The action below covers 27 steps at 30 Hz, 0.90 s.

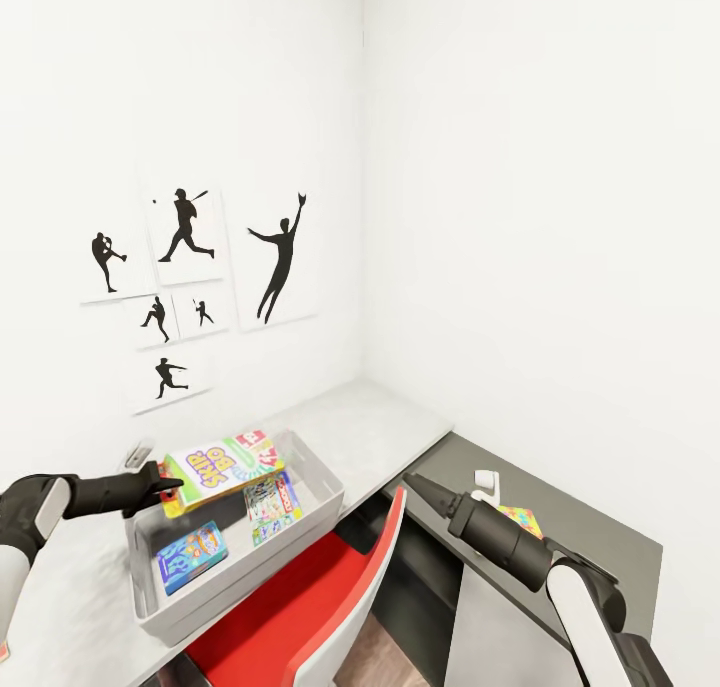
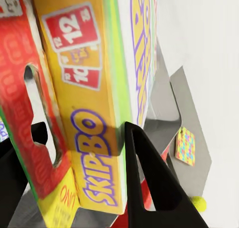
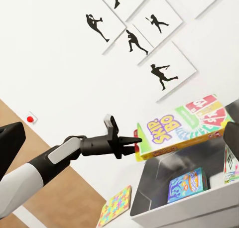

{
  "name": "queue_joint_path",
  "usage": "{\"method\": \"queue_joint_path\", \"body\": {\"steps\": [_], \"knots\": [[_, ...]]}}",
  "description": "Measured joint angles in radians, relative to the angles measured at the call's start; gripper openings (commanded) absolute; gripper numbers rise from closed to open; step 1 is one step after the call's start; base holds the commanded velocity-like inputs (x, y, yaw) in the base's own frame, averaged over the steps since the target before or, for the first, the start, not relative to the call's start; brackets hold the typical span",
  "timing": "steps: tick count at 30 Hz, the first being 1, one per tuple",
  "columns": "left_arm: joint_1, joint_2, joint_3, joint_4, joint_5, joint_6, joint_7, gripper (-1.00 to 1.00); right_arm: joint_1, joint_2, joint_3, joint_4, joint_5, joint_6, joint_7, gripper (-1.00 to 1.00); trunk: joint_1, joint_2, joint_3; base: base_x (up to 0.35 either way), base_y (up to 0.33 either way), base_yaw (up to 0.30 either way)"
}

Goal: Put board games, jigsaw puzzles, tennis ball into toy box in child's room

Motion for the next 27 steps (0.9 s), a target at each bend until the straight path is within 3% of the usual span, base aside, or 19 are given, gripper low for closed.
{"method": "queue_joint_path", "body": {"steps": [5, 11, 20, 27], "knots": [[0.0, -0.003, -0.004, -0.001, -0.003, 0.0, 0.023, -1.0, 0.0, 0.0, 0.0, 0.0, 0.0, 0.0, 0.0, 1.0, 0.0, 0.0, 0.0, 0.0, 0.0, 0.0], [-0.001, -0.007, -0.005, -0.001, -0.001, 0.003, 0.092, -1.0, 0.0, 0.0, 0.0, 0.0, 0.0, 0.0, 0.0, 1.0, 0.0, 0.0, 0.0, 0.0, 0.0, 0.0], [-0.001, -0.055, -0.007, -0.001, 0.002, 0.009, 0.108, -1.0, 0.0, -0.001, -0.001, 0.0, -0.001, 0.0, 0.0, 1.0, 0.0, 0.0, 0.0, 0.0, 0.0, 0.0], [-0.001, -0.064, -0.008, 0.001, -0.001, 0.014, 0.108, -1.0, 0.0, -0.005, -0.001, 0.0, -0.001, 0.0, 0.0, 1.0, 0.0, 0.0, 0.0, 0.0, 0.0, 0.0]]}}
